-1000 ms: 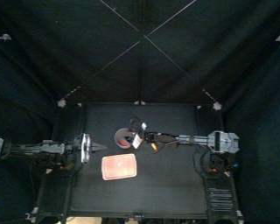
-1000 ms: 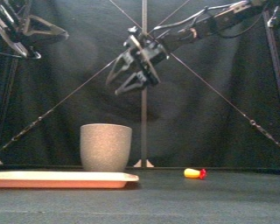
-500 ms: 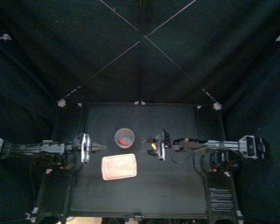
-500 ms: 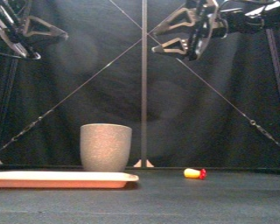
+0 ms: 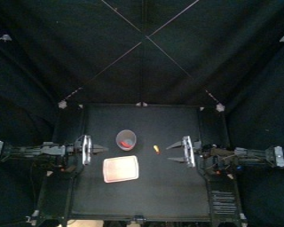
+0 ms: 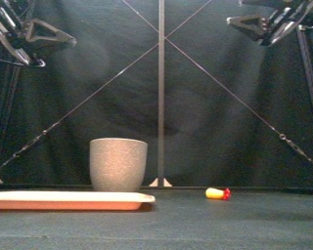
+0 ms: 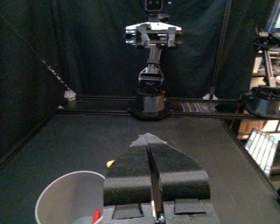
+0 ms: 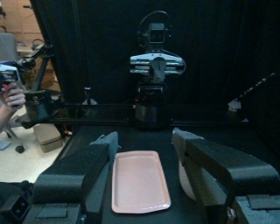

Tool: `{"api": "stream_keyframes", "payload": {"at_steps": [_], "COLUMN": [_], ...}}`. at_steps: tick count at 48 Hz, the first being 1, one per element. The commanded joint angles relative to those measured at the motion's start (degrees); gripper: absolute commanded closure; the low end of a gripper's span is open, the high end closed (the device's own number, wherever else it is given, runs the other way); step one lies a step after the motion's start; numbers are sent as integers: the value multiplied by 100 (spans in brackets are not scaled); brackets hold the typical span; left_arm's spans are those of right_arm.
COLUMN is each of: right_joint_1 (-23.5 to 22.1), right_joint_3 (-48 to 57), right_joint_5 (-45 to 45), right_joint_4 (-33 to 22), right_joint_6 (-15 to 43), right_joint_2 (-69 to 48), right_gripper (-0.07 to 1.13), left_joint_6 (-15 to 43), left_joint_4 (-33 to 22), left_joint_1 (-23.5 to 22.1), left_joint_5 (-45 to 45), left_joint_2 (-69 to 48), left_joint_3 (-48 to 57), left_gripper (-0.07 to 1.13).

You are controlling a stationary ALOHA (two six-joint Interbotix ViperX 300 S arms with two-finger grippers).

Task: Pick the red chile then place it in the grey bowl
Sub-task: Drop red chile in the grey bowl and return to neutral

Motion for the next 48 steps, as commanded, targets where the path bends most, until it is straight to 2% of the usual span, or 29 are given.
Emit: {"api": "stream_keyframes", "payload": {"at_steps": [1, 14, 33, 48], "right_joint_1": [0, -53, -308, -316], "right_joint_3": [149, 492, 519, 527], "right_joint_5": [-79, -114, -114, -114], "right_joint_4": [0, 114, 141, 141], "right_joint_6": [18, 26, 70, 70], "right_joint_2": [-299, -844, -782, -782], "right_gripper": [17, 17, 17, 17], "left_joint_6": [0, 9, 9, 9], "left_joint_4": [0, 0, 0, 0], "left_joint_1": [18, 18, 18, 18], "left_joint_5": [-26, -26, -26, -26], "left_joint_2": [26, 18, 18, 18], "left_joint_3": [-70, -70, -70, -70], "left_gripper": [108, 108, 108, 108]}}
